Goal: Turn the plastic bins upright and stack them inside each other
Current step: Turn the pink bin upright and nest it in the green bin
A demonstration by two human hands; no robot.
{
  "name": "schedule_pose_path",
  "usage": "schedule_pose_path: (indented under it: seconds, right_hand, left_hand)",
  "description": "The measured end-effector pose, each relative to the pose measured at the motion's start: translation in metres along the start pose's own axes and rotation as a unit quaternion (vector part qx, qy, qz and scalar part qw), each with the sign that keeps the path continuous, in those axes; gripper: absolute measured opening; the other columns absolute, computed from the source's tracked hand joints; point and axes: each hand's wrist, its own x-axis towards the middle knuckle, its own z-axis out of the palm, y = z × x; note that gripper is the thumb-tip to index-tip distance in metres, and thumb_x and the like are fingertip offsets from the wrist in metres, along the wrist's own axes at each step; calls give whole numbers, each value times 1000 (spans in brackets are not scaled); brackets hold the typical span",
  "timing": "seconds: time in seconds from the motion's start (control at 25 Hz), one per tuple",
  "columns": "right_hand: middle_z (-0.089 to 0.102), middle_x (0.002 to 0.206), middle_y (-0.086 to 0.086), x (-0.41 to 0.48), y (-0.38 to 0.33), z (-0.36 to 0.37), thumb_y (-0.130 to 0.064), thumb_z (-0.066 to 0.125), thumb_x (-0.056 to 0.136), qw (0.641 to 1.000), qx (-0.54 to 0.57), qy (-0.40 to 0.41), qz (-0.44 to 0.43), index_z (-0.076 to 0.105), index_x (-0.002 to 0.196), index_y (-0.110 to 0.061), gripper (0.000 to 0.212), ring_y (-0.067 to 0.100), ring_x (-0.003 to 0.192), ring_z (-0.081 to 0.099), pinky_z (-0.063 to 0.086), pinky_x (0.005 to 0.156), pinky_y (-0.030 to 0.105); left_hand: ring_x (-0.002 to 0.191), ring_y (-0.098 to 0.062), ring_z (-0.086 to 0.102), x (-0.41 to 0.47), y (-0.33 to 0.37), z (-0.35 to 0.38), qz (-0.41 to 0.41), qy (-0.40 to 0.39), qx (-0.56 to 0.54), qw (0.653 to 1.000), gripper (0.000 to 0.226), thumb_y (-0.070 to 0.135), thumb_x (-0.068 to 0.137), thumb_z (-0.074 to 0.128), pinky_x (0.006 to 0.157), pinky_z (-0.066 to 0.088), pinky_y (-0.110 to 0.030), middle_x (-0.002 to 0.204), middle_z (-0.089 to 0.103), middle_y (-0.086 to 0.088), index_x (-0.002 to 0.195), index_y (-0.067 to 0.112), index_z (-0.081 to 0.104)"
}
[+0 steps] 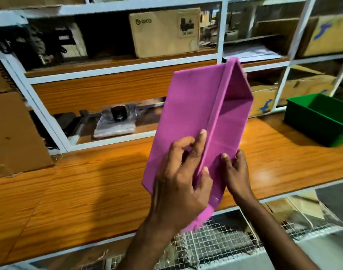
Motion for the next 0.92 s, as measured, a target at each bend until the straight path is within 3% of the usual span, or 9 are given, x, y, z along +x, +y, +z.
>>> schedule_pose_path:
  seconds: [0.12,0.24,0.36,0.48,0.56,0.64,0.72,0.84,0.92]
  right_hand:
    - [71,87,6,20,-11,-81,-13,72,85,998,54,-12,38,61,101,-17,20,16,74,63,53,71,38]
    - [76,88,2,37,-41,-171,21,62,81,993,67,-82,49,66,112,-6,42,8,69,69,56,62,24]
    - [73,89,9,63,-73,-234,4,62,65,983,53,-159,81,67,117,-2,52,21,73,64,47,60,30]
    - [60,91,18,94,-89,-275,-3,56,58,972,41,-189,134,60,115,11,58,28,73,55,38,54,30]
    - [52,74,14,111,-90,-297,2,53,73,966,50,-193,163,59,84,4,13,19,54,51,39,44,25]
    - [49,62,4,134,-84,-312,7,47,82,965,62,-178,180,56,61,-10,28,13,45,48,39,41,23]
    - [57,73,8,165,-76,-323,8,49,83,970,69,-158,171,65,80,-8,23,17,57,54,44,47,24]
    - [70,96,12,205,-58,-332,16,51,84,973,47,-174,141,66,122,-9,48,23,78,66,56,61,29]
    - [73,110,9,230,-43,-335,22,51,81,981,32,-157,107,58,136,-15,66,24,91,69,58,76,36]
  left_hand:
    - [123,-10,57,26,29,47,-117,29,-147,982,56,9,89,66,107,44,-26,132,59,-1,144,15,57]
    - [91,-1,71,60,51,96,-355,113,-344,862,50,3,90,66,78,57,-21,106,77,14,138,18,62]
    - [64,-5,71,77,58,136,-499,62,-436,746,39,2,97,51,57,57,-18,85,78,9,133,11,62]
    - [54,-10,70,91,83,178,-565,-27,-478,672,31,2,97,38,50,54,-16,73,75,1,110,7,65]
    - [57,-12,70,105,97,204,-586,-54,-457,667,30,1,95,40,56,56,-19,72,76,0,108,10,65]
    - [59,-13,71,116,102,224,-582,-74,-437,682,30,0,93,43,60,55,-21,77,76,-1,108,12,66]
    - [71,-15,73,132,103,247,-567,-61,-420,705,32,0,89,49,54,55,-20,97,77,-6,114,13,65]
    - [121,-34,63,156,88,288,-537,-5,-399,743,73,-10,80,53,55,53,-18,148,55,-17,149,10,45]
    - [116,-23,64,165,82,312,-495,22,-399,771,83,-23,77,43,52,50,-11,153,51,-8,154,9,38]
